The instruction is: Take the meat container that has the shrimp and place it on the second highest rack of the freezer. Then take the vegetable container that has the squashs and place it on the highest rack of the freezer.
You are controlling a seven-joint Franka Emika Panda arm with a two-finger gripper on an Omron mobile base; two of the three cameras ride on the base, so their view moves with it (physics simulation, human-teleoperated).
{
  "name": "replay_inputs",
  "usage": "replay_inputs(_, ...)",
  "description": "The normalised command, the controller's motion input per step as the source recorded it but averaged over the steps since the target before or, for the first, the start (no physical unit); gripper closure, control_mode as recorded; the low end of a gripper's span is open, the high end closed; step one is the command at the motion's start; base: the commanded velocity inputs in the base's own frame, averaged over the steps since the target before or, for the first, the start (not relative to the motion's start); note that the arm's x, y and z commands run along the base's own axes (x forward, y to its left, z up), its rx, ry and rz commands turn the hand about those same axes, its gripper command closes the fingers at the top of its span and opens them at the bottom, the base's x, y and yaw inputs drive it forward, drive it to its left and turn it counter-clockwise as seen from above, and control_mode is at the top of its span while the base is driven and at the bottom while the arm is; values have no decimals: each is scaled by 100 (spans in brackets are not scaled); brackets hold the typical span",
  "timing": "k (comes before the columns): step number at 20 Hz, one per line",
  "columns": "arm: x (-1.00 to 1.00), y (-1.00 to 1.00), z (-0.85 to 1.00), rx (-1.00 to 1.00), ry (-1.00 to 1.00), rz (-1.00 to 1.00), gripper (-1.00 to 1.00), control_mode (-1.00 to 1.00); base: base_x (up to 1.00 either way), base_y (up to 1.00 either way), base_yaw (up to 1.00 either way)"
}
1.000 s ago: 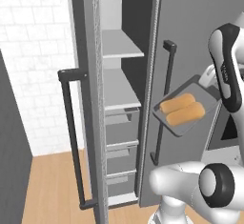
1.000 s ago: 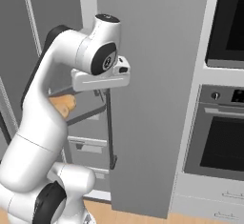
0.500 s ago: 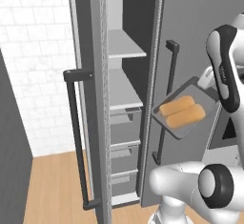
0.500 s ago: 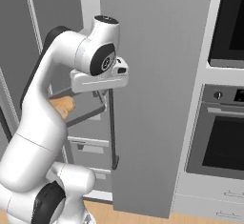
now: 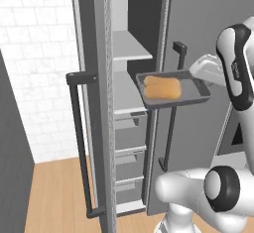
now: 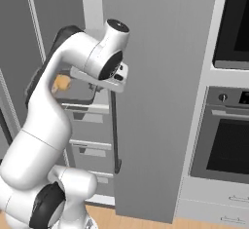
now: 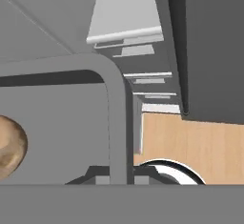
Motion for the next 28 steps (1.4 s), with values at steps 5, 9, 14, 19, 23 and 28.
replay_inputs(5,9,42,19,37,27,-50,100,-100,0,0,0)
replay_inputs(9,56,17,13,21,20,-50,100,-100,0,0,0)
replay_inputs(14,93,17,4,5,17,-48,100,-100,0,0,0)
replay_inputs(19,100,45,10,0,21,-25,100,-100,0,0,0)
replay_inputs(23,100,70,4,-13,17,-24,100,-100,0,0,0)
replay_inputs(28,86,54,20,-4,10,-26,100,-100,0,0,0)
